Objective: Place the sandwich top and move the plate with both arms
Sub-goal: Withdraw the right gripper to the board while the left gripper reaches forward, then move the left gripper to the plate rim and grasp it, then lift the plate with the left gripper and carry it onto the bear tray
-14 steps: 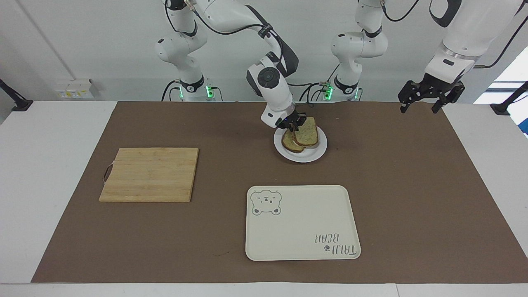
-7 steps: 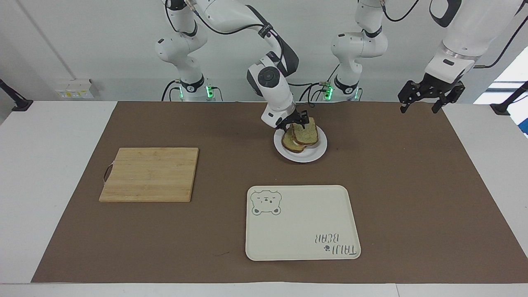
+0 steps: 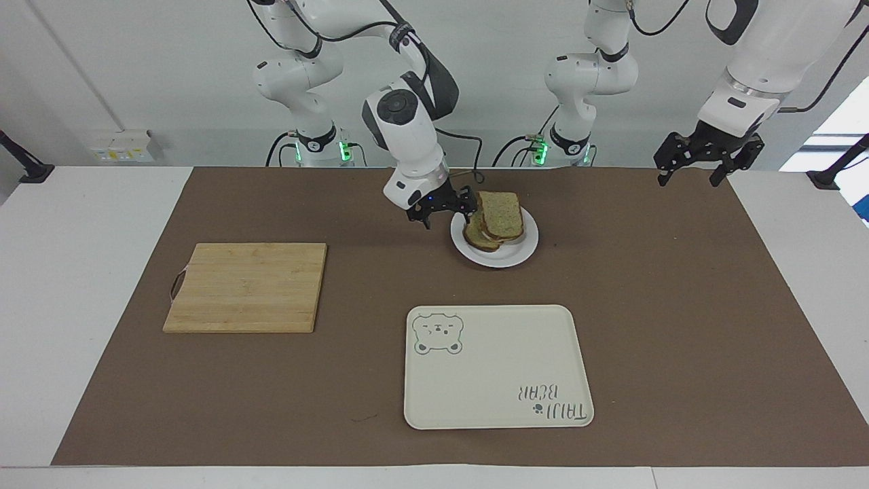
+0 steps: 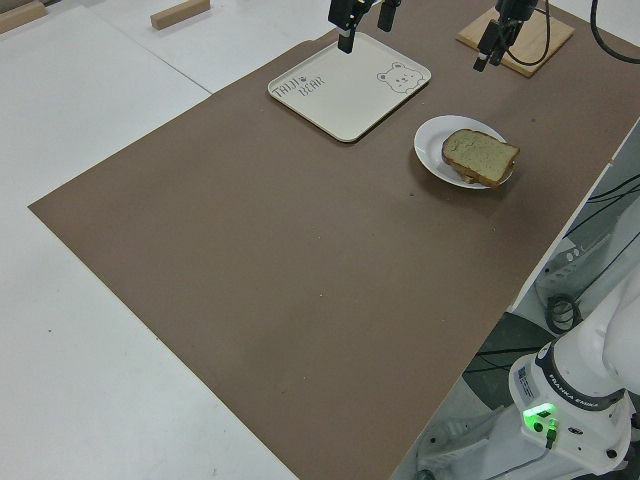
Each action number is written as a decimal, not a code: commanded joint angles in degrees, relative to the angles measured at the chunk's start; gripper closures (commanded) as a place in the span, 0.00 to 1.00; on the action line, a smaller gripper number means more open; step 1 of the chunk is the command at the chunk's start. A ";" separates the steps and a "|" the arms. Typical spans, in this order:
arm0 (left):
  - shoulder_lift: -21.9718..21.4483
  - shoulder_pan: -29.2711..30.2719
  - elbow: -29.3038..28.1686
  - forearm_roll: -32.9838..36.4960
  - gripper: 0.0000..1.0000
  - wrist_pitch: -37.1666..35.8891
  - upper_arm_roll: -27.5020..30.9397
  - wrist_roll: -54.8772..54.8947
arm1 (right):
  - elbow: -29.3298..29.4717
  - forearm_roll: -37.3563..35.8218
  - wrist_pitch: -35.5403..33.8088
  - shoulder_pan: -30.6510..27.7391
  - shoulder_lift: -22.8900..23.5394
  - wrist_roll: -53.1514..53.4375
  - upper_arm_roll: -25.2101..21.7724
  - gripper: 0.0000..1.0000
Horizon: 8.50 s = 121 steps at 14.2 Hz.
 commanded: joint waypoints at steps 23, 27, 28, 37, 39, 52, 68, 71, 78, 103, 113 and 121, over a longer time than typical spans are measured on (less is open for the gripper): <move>-1.95 6.14 -10.37 -28.72 0.00 -2.74 -0.78 12.92 | 12.72 -13.28 -28.10 -27.71 -12.66 -12.06 0.33 0.00; -1.77 8.70 -16.08 -35.75 0.00 -1.60 -0.69 19.95 | 18.96 -14.78 -34.78 -31.06 -12.75 -15.58 0.25 0.00; -1.51 9.48 -17.66 -37.42 0.00 -0.99 -0.69 21.71 | 19.84 -14.78 -35.76 -31.67 -12.75 -16.11 0.25 0.00; 0.42 9.40 -34.00 -50.17 0.00 9.19 -0.78 34.02 | 24.69 -17.15 -40.95 -32.12 -12.66 -20.85 -0.90 0.00; 0.77 8.53 -36.47 -52.37 0.00 11.57 -0.78 36.22 | 24.68 -17.33 -40.95 -32.12 -12.66 -22.35 -0.98 0.00; 11.06 5.02 -45.88 -65.56 0.00 18.08 -0.87 48.97 | 23.19 -16.80 -42.09 -27.36 -12.84 -22.27 -7.06 0.00; 11.84 3.95 -49.05 -69.42 0.38 17.83 -0.95 52.66 | 23.19 -17.59 -43.32 -28.60 -12.66 -22.36 -4.50 0.00; 13.17 4.04 -48.79 -69.69 0.44 17.74 -0.95 54.07 | 22.75 -17.50 -43.06 -28.60 -12.93 -22.27 -4.50 0.00; 13.17 4.57 -48.79 -69.60 0.94 16.86 -0.87 54.16 | 23.01 -16.62 -42.88 -28.69 -12.84 -22.18 -4.59 0.00; 10.44 5.88 -39.22 -64.16 1.00 10.71 -0.43 40.99 | 22.93 -16.62 -42.88 -28.69 -12.84 -22.18 -4.59 0.00; 16.41 6.94 -21.12 -60.29 1.00 4.12 -0.43 28.33 | 23.01 -16.62 -42.88 -28.69 -12.84 -22.18 -4.59 0.00; 25.29 6.24 -5.21 -59.23 1.00 4.11 -0.69 19.97 | 22.93 -16.62 -42.88 -28.69 -12.84 -22.18 -4.59 0.00</move>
